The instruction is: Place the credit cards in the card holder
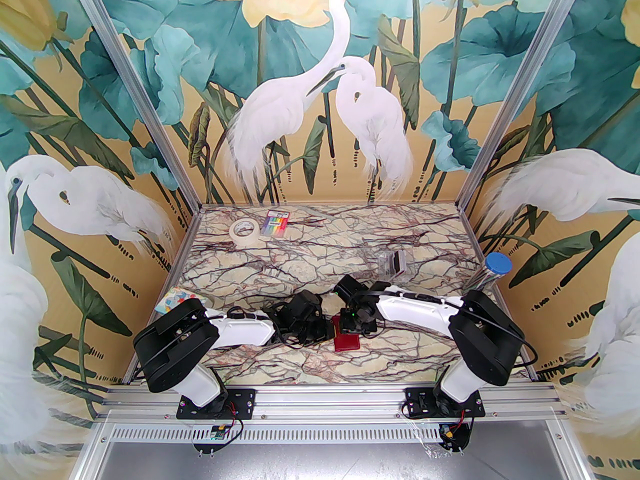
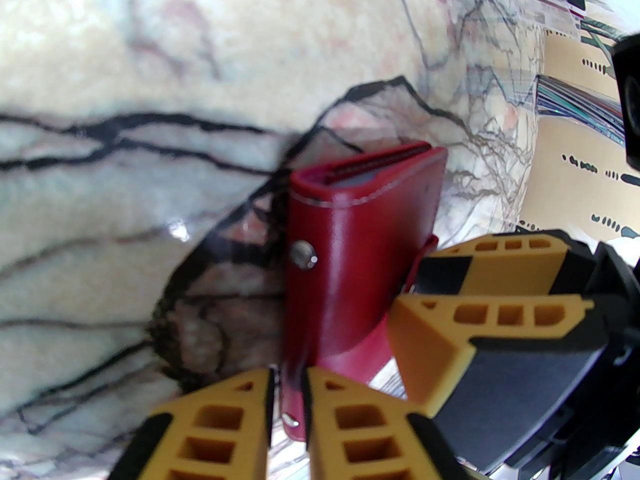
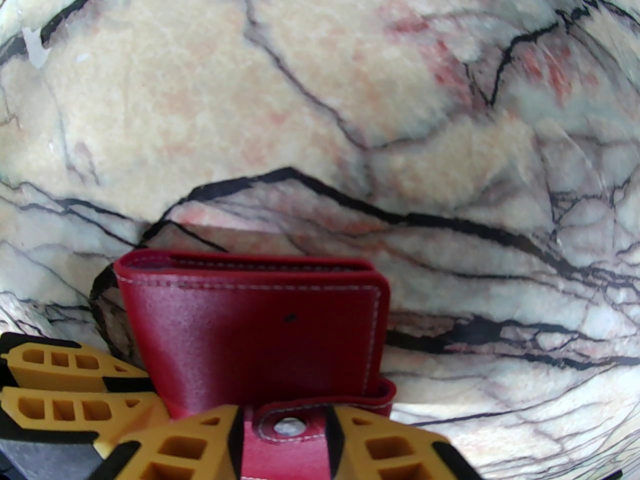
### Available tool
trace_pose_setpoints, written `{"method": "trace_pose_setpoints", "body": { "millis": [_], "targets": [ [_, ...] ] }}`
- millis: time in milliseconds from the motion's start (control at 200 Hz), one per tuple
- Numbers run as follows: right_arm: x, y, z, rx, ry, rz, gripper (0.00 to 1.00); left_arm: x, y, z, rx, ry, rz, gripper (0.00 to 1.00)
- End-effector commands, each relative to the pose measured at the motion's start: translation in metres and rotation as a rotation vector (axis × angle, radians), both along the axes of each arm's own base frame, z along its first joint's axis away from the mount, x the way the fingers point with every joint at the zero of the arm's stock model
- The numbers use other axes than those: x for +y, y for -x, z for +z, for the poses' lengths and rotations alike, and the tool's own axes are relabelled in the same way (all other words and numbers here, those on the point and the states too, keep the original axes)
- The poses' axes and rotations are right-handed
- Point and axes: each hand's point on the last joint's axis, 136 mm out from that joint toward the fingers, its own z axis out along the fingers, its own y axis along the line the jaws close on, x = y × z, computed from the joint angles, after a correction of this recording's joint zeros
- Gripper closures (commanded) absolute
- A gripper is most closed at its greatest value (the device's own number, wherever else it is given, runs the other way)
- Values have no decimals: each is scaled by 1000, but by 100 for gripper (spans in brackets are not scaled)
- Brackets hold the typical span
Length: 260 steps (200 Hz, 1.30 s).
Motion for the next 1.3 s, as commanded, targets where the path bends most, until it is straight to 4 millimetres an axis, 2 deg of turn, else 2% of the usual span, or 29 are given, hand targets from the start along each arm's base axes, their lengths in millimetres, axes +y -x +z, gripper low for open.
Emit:
{"method": "trace_pose_setpoints", "body": {
  "millis": [0,385,1295],
  "targets": [
    [-13,7,-21,38,92,32,65,5,7,-17,30,-33,1,83],
    [-16,10,-29,55,163,60,68,7,6,-18,27,-42,8,84],
    [-10,1,-9,-14,120,44,89,13,5,-21,23,-65,26,86]
  ]
}}
